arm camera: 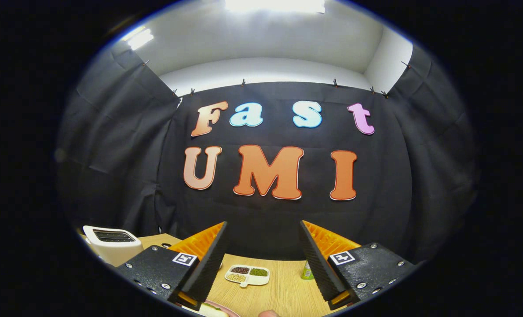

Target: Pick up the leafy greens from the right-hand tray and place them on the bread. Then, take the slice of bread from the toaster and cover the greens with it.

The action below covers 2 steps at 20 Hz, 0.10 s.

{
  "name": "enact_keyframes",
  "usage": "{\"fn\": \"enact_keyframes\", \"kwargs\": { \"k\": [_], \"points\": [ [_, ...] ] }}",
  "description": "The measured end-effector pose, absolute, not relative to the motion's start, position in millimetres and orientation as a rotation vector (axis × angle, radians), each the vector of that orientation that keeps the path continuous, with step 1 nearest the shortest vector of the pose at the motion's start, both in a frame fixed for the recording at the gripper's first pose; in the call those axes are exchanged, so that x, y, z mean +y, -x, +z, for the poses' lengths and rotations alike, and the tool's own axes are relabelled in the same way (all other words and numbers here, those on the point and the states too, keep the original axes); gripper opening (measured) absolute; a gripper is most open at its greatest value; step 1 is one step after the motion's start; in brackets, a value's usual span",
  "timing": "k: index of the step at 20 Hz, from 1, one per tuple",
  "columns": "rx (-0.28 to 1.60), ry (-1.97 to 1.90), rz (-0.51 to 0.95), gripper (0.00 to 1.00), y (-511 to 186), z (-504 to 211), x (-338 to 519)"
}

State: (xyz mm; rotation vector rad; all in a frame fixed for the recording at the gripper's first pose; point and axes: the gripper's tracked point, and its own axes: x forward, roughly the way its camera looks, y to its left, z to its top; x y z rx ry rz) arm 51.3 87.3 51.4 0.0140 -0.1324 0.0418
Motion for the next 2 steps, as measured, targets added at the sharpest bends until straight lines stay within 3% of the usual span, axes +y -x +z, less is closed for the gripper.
{"fn": "enact_keyframes", "kwargs": {
  "k": [2],
  "points": [
    [-0.13, -0.013, 0.042, 0.94, -51.8, 50.3, 86.3]
  ]
}}
